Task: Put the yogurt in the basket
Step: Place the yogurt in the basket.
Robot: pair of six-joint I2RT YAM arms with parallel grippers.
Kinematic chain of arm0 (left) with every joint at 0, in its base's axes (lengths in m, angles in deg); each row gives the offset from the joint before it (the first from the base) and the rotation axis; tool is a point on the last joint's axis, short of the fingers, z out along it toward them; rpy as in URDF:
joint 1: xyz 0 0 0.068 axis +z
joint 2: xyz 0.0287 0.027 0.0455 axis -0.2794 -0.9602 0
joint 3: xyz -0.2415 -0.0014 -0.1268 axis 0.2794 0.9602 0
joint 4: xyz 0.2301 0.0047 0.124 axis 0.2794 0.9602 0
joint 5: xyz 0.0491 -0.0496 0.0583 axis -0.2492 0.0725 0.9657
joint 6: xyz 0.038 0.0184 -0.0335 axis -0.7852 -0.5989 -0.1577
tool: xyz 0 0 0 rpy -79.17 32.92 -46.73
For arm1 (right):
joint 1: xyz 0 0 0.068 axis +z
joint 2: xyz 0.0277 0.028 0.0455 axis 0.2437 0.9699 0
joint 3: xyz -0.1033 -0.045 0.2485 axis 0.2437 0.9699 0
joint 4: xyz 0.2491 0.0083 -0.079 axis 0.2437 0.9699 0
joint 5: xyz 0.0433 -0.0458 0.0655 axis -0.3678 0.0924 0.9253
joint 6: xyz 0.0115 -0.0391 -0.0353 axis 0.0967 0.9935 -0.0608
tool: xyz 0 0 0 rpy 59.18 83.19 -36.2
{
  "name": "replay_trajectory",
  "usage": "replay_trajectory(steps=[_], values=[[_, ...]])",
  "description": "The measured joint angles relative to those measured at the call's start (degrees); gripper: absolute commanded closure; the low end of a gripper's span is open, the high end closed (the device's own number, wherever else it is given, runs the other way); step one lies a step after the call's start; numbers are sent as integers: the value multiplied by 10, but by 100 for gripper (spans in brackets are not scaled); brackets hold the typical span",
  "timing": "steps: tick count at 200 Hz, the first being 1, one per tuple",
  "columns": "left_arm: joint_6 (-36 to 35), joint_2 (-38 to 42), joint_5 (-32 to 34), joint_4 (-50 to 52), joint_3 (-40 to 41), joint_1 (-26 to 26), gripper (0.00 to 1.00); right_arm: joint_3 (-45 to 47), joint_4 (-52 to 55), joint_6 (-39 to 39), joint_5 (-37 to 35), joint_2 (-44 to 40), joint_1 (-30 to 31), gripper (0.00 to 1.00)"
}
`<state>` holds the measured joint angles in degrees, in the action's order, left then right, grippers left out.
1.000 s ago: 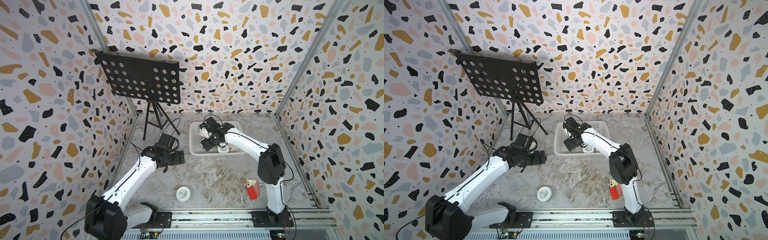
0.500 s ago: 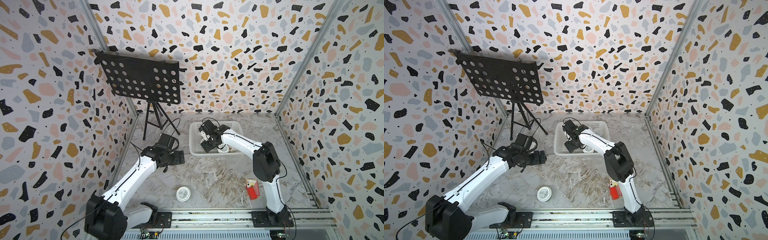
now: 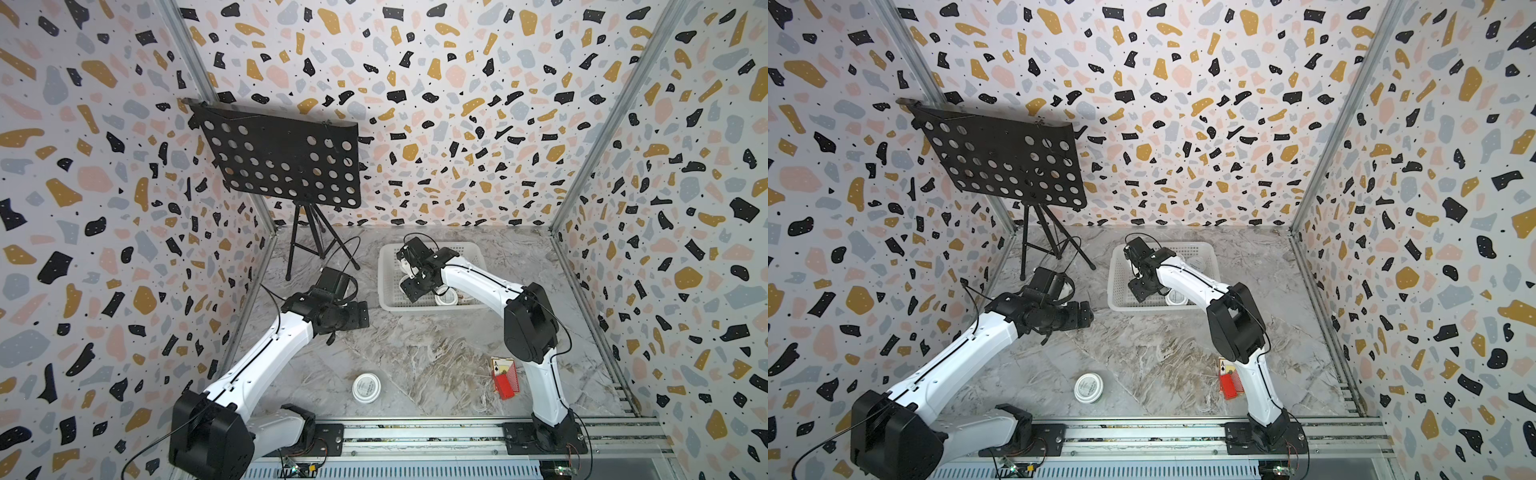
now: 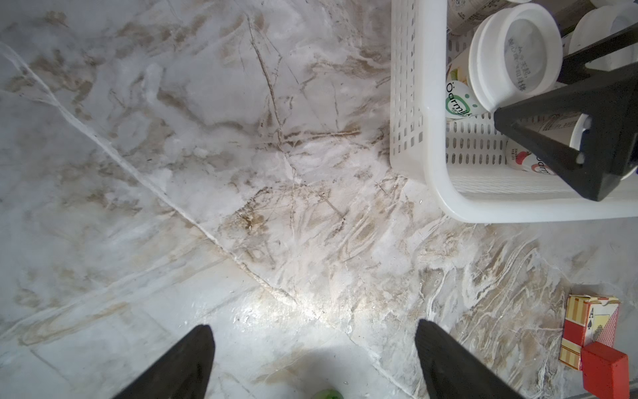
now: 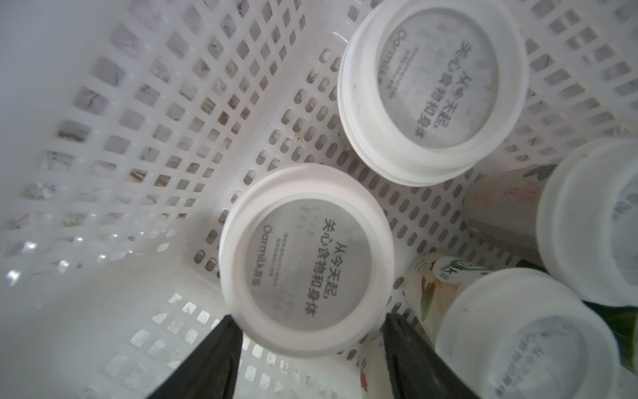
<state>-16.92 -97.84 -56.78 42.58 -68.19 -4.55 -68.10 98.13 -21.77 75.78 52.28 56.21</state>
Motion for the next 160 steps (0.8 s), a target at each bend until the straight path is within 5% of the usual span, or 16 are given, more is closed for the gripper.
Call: replay_trajectory(steps=[75,160], values=[[0,0,0,0,0,0,5,-1,0,5,-11,14,-1,29],[0,0,3,0,0,1,5,-7,7,8,-7,5,-1,17]])
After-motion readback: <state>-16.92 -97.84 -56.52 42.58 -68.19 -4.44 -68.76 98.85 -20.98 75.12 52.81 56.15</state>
